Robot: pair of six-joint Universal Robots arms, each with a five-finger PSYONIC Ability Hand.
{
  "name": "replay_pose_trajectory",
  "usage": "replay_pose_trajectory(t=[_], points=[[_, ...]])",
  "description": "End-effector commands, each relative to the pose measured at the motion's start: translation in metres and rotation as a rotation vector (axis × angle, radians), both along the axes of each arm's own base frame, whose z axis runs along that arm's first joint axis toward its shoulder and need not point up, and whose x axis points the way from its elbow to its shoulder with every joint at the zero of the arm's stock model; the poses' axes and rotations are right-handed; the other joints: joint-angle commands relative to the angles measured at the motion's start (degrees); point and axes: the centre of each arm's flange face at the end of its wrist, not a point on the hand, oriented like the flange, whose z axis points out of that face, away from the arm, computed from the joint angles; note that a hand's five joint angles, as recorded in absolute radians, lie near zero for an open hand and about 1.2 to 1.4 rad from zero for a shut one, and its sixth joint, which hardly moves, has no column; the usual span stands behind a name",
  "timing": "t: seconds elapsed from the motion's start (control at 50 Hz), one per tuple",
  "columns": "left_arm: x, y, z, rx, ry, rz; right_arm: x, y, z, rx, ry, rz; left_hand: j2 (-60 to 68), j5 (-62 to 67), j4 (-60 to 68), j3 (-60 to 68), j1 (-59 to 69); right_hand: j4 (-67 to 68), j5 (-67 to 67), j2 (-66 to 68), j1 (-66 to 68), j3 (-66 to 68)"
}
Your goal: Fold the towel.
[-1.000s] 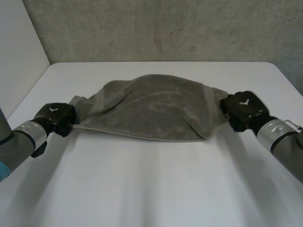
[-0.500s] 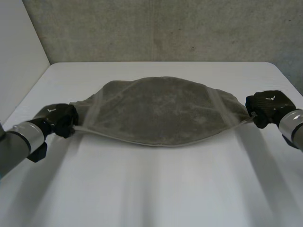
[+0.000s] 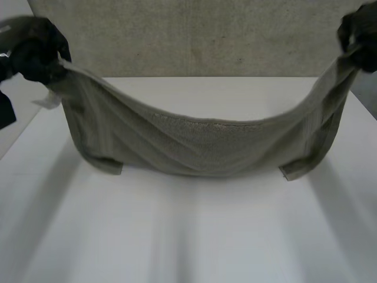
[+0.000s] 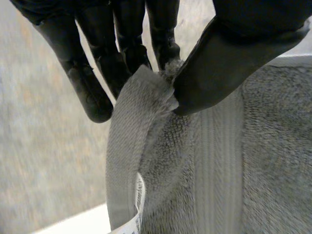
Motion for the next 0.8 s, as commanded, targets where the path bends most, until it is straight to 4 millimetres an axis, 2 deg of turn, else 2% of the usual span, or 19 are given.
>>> replay_pose_trajectory(t=[0.02, 0.08, 0.12, 0.2, 0.26, 0.28, 0.3, 0.32, 0.34, 0.36, 0.44, 0.54, 0.58, 0.64, 0.68, 0.7, 0.74, 0.76, 0.8], points=[[-0.006, -0.066, -0.068, 0.182, -0.019, 0.023, 0.037, -0.027, -0.074, 0.096, 0.22, 0.06, 4.8, 4.9, 2.4, 4.3, 7.1, 3.6, 3.3, 4.8, 4.1, 3.6], [-0.009, -0.079, -0.074, 0.181, -0.024, 0.036, 0.056, -0.04, -0.087, 0.062, 0.259, 0.051, 4.8, 4.9, 2.4, 4.3, 7.1, 3.6, 3.3, 4.8, 4.1, 3.6], [-0.024, -0.105, -0.074, 0.12, -0.041, 0.055, 0.065, -0.048, -0.088, 0.015, 0.25, 0.041, 4.8, 4.9, 2.4, 4.3, 7.1, 3.6, 3.3, 4.8, 4.1, 3.6], [-0.035, -0.128, -0.051, -0.005, -0.033, 0.087, 0.077, -0.074, -0.052, -0.236, 0.175, -0.037, 4.8, 4.9, 2.4, 4.3, 7.1, 3.6, 3.3, 4.8, 4.1, 3.6], [-0.037, -0.145, 0.026, -0.295, 0.04, 0.137, 0.077, -0.084, -0.001, -0.442, 0.061, -0.093, 4.8, 4.9, 2.4, 4.3, 7.1, 3.6, 3.3, 4.8, 4.1, 3.6], [-0.037, -0.145, 0.026, -0.296, 0.041, 0.137, 0.075, -0.083, 0.027, -0.531, -0.014, -0.109, 4.8, 4.9, 2.4, 4.3, 7.1, 3.6, 3.3, 4.8, 4.1, 3.6], [-0.037, -0.145, 0.053, -0.404, 0.071, 0.149, 0.075, -0.083, 0.028, -0.532, -0.014, -0.109, 4.8, 4.9, 2.4, 4.3, 7.1, 3.6, 3.3, 4.8, 4.1, 3.6], [-0.037, -0.145, 0.053, -0.405, 0.071, 0.149, 0.074, -0.079, 0.049, -0.594, -0.077, -0.111, 4.8, 4.9, 2.4, 4.3, 7.1, 3.6, 3.3, 4.8, 4.1, 3.6], [-0.037, -0.142, 0.074, -0.487, 0.095, 0.16, 0.071, -0.076, 0.064, -0.635, -0.118, -0.111, 4.8, 4.9, 2.4, 4.3, 7.1, 3.6, 3.3, 4.8, 4.1, 3.6], [-0.04, -0.137, 0.09, -0.554, 0.12, 0.165, 0.071, -0.076, 0.064, -0.635, -0.119, -0.111, 4.8, 4.9, 2.4, 4.3, 7.1, 3.6, 3.3, 4.8, 4.1, 3.6], [-0.047, -0.13, 0.1, -0.597, 0.144, 0.162, 0.068, -0.075, 0.07, -0.652, -0.136, -0.107, 4.8, 4.9, 2.4, 4.3, 7.1, 3.6, 3.3, 4.8, 4.1, 3.6], [-0.052, -0.136, 0.071, -0.51, 0.121, 0.157, 0.07, -0.081, 0.034, -0.547, -0.095, -0.083, 4.8, 4.9, 2.4, 4.3, 7.1, 3.6, 3.3, 4.8, 4.1, 3.6], [-0.055, -0.143, 0.028, -0.376, 0.083, 0.148, 0.072, -0.082, 0.018, -0.5, -0.076, -0.056, 4.8, 4.9, 2.4, 4.3, 7.1, 3.6, 3.3, 4.8, 4.1, 3.6], [-0.056, -0.144, 0.002, -0.303, 0.059, 0.144, 0.077, -0.08, -0.017, -0.404, -0.04, 0.005, 4.8, 4.9, 2.4, 4.3, 7.1, 3.6, 3.3, 4.8, 4.1, 3.6], [-0.055, -0.142, -0.048, -0.159, 0.014, 0.141, 0.079, -0.079, -0.035, -0.355, -0.026, 0.025, 4.8, 4.9, 2.4, 4.3, 7.1, 3.6, 3.3, 4.8, 4.1, 3.6], [-0.055, -0.142, -0.049, -0.158, 0.014, 0.141, 0.078, -0.078, -0.054, -0.301, -0.011, 0.045, 4.8, 4.9, 2.4, 4.3, 7.1, 3.6, 3.3, 4.8, 4.1, 3.6], [-0.051, -0.136, -0.091, -0.047, -0.022, 0.145, 0.073, -0.078, -0.072, -0.247, 0.004, 0.055, 4.8, 4.9, 2.4, 4.3, 7.1, 3.6, 3.3, 4.8, 4.1, 3.6], [-0.051, -0.136, -0.092, -0.046, -0.022, 0.145, 0.067, -0.078, -0.09, -0.195, 0.018, 0.053, 4.8, 4.9, 2.4, 4.3, 7.1, 3.6, 3.3, 4.8, 4.1, 3.6], [-0.046, -0.128, -0.128, 0.045, -0.051, 0.147, 0.061, -0.078, -0.107, -0.141, 0.026, 0.056, 4.8, 4.9, 2.4, 4.3, 7.1, 3.6, 3.3, 4.8, 4.1, 3.6]])
